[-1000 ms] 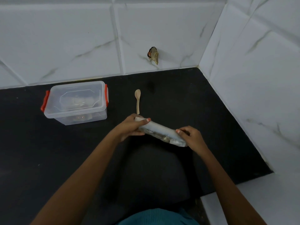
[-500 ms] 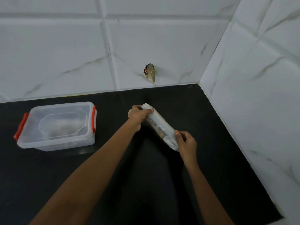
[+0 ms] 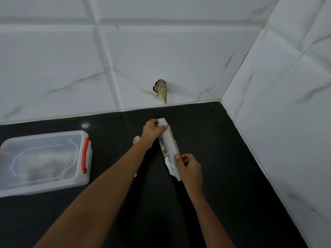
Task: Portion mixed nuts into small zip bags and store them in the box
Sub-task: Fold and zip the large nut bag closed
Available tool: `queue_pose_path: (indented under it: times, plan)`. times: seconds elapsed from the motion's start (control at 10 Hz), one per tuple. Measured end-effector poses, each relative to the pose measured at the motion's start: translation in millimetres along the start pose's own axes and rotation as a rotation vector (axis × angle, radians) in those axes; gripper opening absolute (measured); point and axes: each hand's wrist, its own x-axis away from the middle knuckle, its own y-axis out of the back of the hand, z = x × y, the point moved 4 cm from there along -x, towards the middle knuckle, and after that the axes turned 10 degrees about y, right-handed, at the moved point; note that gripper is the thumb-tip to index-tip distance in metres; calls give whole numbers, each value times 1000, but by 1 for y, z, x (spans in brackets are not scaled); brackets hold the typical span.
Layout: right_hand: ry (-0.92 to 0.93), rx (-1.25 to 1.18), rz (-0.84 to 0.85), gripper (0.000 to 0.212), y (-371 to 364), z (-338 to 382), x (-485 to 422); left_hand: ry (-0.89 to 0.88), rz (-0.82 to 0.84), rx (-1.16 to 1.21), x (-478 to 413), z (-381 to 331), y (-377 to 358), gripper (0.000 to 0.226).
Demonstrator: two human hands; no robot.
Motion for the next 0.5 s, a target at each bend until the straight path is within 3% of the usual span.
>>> queue_pose_path:
  times: [0.1, 0.3, 0.5]
  plan:
    - [0, 95, -14, 21, -1, 0, -6, -44, -68, -91, -4, 7, -2, 51]
    - [-30, 105, 12, 17, 0, -1, -10, -110, -133, -149, -9, 9, -5, 71]
    - [22, -108, -15, 11, 3, 2, -14, -103, -145, -134, -3, 7, -5, 67]
